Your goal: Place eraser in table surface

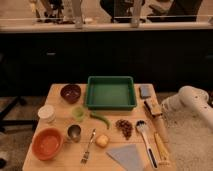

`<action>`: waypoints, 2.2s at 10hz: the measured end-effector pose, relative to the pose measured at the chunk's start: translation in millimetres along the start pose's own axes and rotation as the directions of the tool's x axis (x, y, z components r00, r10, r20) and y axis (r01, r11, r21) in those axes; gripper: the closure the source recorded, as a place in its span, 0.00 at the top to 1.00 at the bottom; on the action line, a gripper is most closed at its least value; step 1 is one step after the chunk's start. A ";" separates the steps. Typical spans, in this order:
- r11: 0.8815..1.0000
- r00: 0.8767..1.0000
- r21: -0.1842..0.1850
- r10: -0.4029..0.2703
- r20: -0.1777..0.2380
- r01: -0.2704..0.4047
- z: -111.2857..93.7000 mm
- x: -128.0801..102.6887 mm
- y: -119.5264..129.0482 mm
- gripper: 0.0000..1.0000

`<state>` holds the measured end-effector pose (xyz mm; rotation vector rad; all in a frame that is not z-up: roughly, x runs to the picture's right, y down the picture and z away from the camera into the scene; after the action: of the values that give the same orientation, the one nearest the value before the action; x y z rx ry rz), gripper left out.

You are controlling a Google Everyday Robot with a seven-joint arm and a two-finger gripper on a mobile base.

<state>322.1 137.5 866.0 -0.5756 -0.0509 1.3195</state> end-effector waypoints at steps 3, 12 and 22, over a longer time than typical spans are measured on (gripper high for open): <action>1.000 1.000 -0.011 -0.013 -0.016 0.013 8.5 -2.5 7.4 0.00; 0.999 0.998 -0.047 -0.027 -0.051 0.025 16.7 1.0 9.0 0.04; 0.998 0.998 -0.048 -0.029 -0.052 0.026 18.3 0.5 9.9 0.03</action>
<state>306.9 146.0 877.4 -0.6480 -0.0467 1.2787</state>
